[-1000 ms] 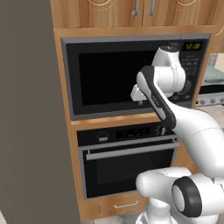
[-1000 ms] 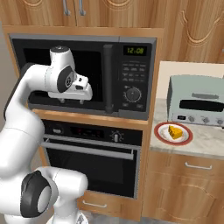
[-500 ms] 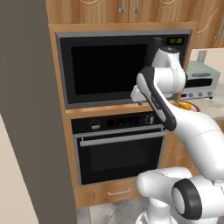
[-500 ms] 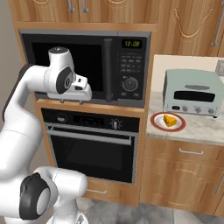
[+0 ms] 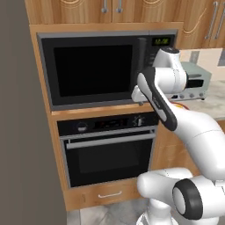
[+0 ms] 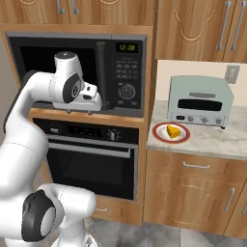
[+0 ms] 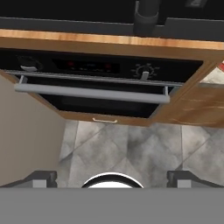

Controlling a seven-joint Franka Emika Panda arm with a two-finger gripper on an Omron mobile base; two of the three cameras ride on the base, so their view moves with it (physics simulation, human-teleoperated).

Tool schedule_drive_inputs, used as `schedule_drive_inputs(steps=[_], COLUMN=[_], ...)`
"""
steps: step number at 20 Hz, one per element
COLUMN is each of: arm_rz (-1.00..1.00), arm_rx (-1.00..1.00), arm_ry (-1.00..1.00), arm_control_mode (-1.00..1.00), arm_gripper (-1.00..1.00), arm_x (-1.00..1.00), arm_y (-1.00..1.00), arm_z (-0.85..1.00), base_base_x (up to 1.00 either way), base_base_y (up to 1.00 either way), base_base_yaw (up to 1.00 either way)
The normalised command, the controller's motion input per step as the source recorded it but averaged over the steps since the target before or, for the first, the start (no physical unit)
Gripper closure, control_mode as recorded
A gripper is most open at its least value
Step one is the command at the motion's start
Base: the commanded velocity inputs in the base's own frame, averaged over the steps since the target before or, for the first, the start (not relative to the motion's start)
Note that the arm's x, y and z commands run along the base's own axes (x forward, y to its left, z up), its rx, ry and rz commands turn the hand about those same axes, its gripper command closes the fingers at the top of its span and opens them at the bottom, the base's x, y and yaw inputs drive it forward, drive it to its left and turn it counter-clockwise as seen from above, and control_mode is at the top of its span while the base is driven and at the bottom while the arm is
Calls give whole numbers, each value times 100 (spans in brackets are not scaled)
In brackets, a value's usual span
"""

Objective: Pick the cheese from the counter and place it in the microwave. Then turn on the microwave.

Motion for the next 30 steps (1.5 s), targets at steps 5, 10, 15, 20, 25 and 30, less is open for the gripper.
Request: schedule_drive_inputs(steps=[5,10,15,20,25,30], arm_rz=[0,0,0,0,0,0], arm_rx=[0,0,0,0,0,0], arm_ry=[0,0,0,0,0,0], arm_control_mode=[100,100,100,100,100,100], arm_gripper=[-100,-100,-100,-100,-100,-100], arm_x=[0,0,0,0,0,0], arm_y=[0,0,0,0,0,0], arm_z=[0,0,0,0,0,0], base_base_x=[0,0,0,0,5,11], base_base_y=[-39,-39,-43,-41,-35,-28], base_base_yaw=[0,0,0,0,0,0])
